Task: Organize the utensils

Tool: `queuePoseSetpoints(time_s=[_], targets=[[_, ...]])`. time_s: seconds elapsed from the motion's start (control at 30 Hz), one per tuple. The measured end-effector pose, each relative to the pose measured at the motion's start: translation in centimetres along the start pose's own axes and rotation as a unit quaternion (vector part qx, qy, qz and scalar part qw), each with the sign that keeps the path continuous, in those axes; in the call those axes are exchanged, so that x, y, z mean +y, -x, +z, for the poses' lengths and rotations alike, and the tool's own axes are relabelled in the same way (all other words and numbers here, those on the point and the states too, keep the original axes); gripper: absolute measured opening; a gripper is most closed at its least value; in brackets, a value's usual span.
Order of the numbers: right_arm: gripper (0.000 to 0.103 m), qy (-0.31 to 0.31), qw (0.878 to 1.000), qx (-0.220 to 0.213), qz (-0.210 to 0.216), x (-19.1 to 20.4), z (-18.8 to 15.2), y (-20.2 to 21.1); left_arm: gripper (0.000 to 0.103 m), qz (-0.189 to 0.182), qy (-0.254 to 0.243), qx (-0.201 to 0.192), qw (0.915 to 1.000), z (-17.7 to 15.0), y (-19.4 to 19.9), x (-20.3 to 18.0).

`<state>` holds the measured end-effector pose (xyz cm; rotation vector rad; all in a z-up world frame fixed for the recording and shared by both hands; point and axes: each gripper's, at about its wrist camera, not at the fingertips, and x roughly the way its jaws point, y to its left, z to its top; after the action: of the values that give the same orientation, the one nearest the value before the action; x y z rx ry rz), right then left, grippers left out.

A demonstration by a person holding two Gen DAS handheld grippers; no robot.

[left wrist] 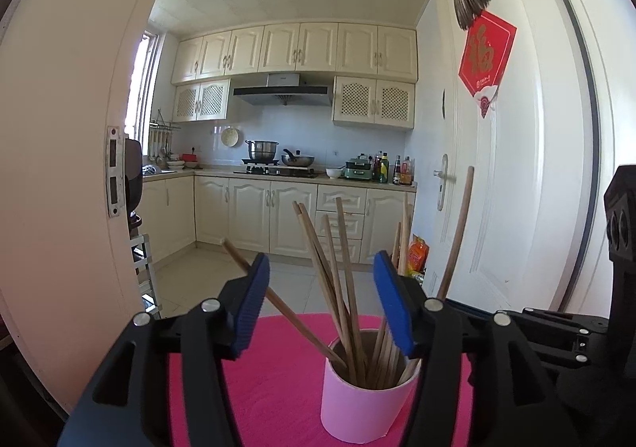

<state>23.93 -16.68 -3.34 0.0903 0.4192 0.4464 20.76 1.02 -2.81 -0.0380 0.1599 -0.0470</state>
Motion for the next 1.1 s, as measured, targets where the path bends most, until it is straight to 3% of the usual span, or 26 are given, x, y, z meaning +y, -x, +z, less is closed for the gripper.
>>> queuePoseSetpoints(time_s=[0.17,0.23,0.33,0.43,0.5,1.1], targets=[[0.007,0.000,1.000,-0.014,-0.010,0.3,-0.1,1.3,0.068,0.014,-0.004,-0.008,0.9999,0.3,1.4,0.1],[0.014,0.001,1.000,-0.023,-0.016,0.4,0.0,2.2,0.071,0.020,-0.003,-0.009,0.9998,0.5,2.1,0.2],[0.044,-0.004,0.999,-0.039,-0.025,0.3,0.1,3.6,0.073,0.022,0.001,-0.004,0.9998,0.8,3.1,0.5],[0.045,-0.011,0.999,-0.046,-0.027,0.4,0.0,5.2,0.074,0.023,0.005,0.001,0.9997,1.2,4.5,0.7],[0.054,-0.008,0.998,-0.055,-0.033,0.5,-0.1,6.4,0.074,0.020,0.006,0.001,0.9998,1.3,5.4,0.8],[0.086,0.027,0.982,-0.148,-0.111,4.4,-3.2,18.2,0.076,0.014,-0.010,-0.018,0.9997,2.7,15.4,-1.1]])
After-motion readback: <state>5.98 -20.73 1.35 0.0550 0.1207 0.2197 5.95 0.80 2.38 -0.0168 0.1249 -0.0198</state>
